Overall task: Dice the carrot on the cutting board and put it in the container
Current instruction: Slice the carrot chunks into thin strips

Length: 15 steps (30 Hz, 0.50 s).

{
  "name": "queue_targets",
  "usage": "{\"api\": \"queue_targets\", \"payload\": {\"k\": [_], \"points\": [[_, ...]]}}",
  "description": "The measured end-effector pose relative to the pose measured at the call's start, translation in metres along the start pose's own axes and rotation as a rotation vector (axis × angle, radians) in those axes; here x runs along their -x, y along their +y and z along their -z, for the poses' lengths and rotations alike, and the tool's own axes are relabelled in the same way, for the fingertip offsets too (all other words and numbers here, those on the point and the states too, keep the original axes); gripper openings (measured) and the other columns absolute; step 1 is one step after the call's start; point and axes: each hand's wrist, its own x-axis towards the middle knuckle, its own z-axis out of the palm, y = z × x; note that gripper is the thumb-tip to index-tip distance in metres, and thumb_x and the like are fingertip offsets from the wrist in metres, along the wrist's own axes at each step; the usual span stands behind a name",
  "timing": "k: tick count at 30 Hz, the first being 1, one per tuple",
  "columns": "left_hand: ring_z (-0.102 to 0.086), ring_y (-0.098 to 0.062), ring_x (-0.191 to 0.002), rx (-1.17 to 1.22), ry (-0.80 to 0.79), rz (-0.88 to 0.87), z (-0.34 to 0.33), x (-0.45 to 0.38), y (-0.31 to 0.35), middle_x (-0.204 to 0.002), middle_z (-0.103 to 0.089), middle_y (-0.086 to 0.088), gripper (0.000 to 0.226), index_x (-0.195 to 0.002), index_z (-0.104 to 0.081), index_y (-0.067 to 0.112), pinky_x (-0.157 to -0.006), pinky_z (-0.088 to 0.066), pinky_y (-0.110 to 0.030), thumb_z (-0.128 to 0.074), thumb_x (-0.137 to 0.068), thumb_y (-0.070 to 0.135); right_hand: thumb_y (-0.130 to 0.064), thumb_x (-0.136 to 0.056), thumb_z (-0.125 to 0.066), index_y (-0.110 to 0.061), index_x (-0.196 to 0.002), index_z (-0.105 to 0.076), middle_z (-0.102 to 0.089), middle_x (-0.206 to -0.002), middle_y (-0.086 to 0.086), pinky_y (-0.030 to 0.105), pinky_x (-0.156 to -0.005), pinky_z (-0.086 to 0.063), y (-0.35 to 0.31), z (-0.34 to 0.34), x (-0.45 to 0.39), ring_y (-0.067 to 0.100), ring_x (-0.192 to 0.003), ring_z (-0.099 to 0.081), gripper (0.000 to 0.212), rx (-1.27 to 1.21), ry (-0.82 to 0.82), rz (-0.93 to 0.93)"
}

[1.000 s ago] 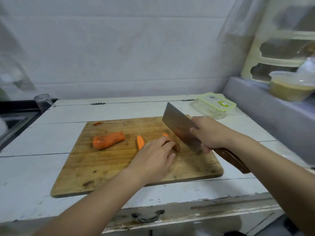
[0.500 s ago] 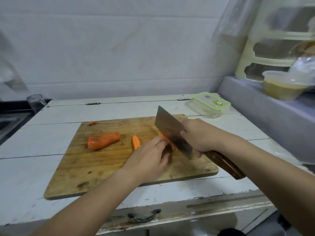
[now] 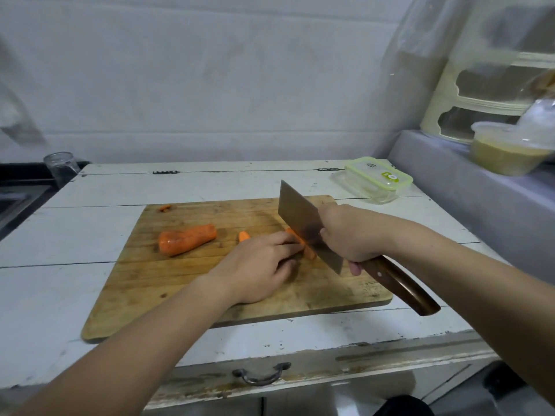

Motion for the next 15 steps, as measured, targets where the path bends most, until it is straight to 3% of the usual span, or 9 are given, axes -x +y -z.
{"api": "queue_targets", "payload": {"k": [3,6,10,15], "points": [[-0.047,-0.004,-0.131,0.02,0.006,-0.003,-0.001,-0.001,-0.003,-0.148,-0.048,0.019,0.043,-0.147,-0.055,0.029,-0.089,-0.027,-0.01,-0.045,-0.105,0.035,-0.008,-0.102,-0.043,-0.012,-0.1,-0.045,-0.065,-0.061,0.008,0.029,-0.045,-0.053,0.001,0.0,-0.004,0.021,-0.046,-0.067,0.005,-0.044,-0.012,-0.007],[-0.046,-0.004,-0.131,0.03,0.007,-0.009,-0.003,-0.001,-0.005,-0.148,-0.048,0.018,0.044,-0.147,-0.054,0.028,-0.088,-0.024,-0.009,-0.047,-0.104,0.034,-0.016,-0.103,-0.044,-0.006,-0.116,-0.051,-0.061,-0.071,0.005,0.027,-0.046,-0.048,0.002,-0.003,-0.013,0.017,-0.05,-0.061,0.018,-0.01,0.079,-0.01],[-0.047,-0.005,-0.13,0.052,-0.014,-0.015,-0.005,-0.002,-0.01,-0.147,-0.047,0.019,0.045,-0.146,-0.055,0.027,-0.089,-0.028,-0.011,-0.05,-0.102,0.031,-0.009,-0.102,-0.042,-0.012,-0.104,-0.046,-0.065,-0.078,0.012,0.029,-0.037,-0.05,-0.007,-0.008,-0.016,0.022,-0.043,-0.066,0.005,-0.058,0.015,0.007],[-0.046,-0.004,-0.131,0.057,-0.011,0.002,-0.006,0.0,-0.007,-0.148,-0.046,0.019,0.045,-0.147,-0.053,0.027,-0.092,-0.032,-0.015,-0.047,-0.103,0.033,-0.015,-0.104,-0.045,-0.01,-0.11,-0.044,-0.061,-0.05,0.005,0.029,-0.053,-0.054,0.003,-0.016,-0.021,0.017,-0.037,-0.058,0.008,-0.069,0.101,-0.033]]}}
